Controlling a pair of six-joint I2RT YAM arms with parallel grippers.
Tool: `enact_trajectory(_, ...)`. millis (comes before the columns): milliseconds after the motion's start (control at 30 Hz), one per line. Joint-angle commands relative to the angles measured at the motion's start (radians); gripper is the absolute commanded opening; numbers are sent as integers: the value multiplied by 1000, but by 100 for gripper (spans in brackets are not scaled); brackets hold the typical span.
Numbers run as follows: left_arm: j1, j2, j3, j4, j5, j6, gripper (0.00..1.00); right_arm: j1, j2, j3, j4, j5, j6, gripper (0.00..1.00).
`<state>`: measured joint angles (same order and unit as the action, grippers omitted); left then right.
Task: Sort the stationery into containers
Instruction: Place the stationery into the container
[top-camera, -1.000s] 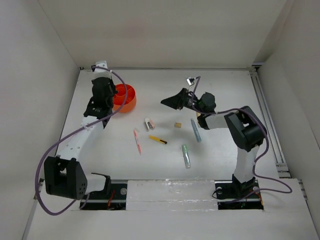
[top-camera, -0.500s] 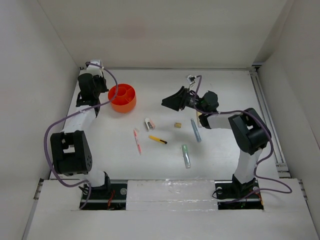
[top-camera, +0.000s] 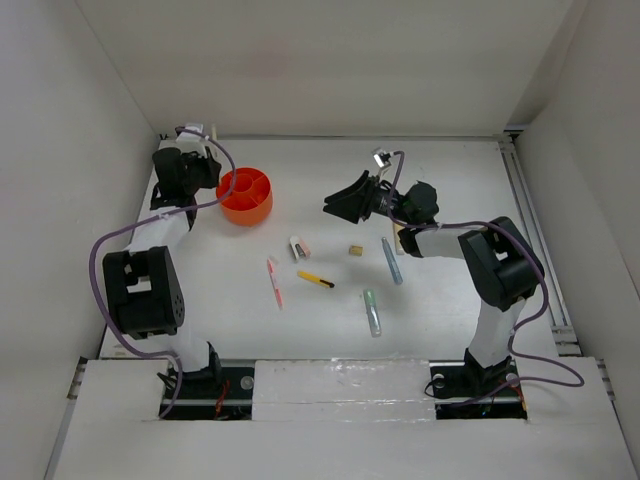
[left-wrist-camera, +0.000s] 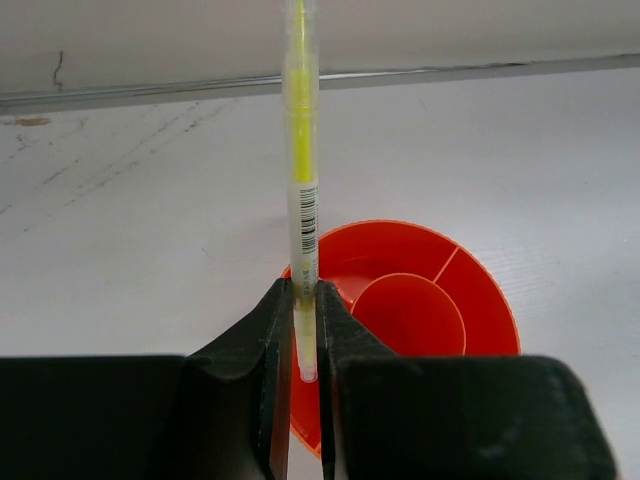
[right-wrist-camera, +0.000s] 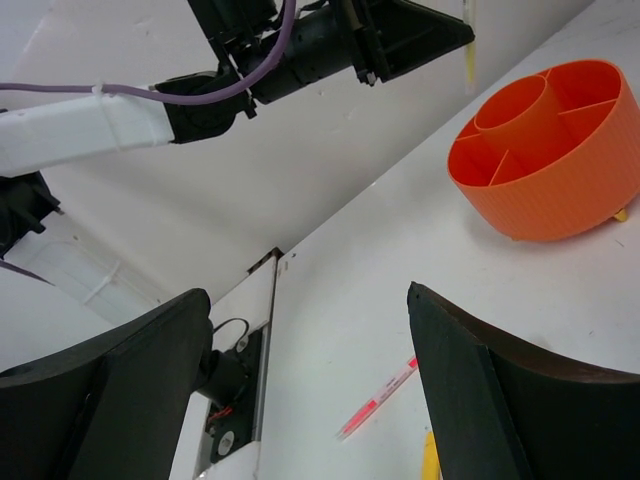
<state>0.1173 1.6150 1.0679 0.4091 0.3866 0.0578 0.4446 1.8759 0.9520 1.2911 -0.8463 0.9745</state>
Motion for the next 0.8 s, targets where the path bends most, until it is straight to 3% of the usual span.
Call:
enact_trajectory(0, 1, 8, 12, 69, 40, -15, 0, 2, -4, 19, 317, -17, -33, 86)
enact_trajectory(767, -30, 59, -71, 102, -77, -6, 0, 2, -41, 1, 280, -27, -72, 86)
